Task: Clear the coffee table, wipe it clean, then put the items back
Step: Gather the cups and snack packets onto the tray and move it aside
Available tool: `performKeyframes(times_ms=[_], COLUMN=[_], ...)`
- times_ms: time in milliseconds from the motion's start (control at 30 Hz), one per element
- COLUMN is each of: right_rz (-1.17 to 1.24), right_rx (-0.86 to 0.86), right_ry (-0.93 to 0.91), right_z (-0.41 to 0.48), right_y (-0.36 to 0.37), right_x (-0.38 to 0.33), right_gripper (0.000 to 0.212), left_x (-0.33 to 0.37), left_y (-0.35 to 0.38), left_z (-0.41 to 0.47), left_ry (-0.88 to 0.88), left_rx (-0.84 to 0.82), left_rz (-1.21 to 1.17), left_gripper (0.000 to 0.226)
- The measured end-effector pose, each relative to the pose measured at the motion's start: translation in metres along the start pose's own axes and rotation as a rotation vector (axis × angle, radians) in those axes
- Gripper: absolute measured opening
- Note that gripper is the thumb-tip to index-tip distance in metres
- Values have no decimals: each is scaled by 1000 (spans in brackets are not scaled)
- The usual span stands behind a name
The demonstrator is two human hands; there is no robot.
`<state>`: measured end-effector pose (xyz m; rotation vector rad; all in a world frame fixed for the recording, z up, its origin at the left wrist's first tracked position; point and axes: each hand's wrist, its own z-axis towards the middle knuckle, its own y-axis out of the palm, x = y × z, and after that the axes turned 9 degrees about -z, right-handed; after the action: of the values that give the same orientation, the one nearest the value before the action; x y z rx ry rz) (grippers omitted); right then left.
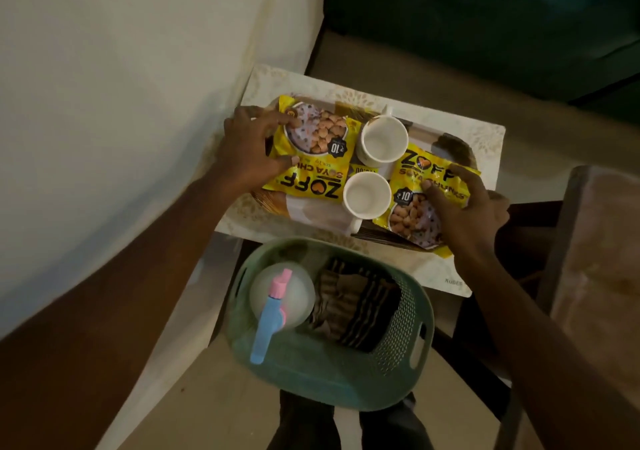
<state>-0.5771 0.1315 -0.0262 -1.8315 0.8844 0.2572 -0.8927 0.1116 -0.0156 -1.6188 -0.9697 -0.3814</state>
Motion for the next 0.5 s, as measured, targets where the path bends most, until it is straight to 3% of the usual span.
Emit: performKeyframes(times_ms=[500], right_rz=[-98], right_rx=[-6], right_ry=[15], right_z=[-5], right_y=[21], right_x=[20], right_gripper=[53], left_x=[-18], left_y=[17], left_z=[-10], left_ry=[-78], left_rx=[-87], left_rz=[26], left_gripper=[62])
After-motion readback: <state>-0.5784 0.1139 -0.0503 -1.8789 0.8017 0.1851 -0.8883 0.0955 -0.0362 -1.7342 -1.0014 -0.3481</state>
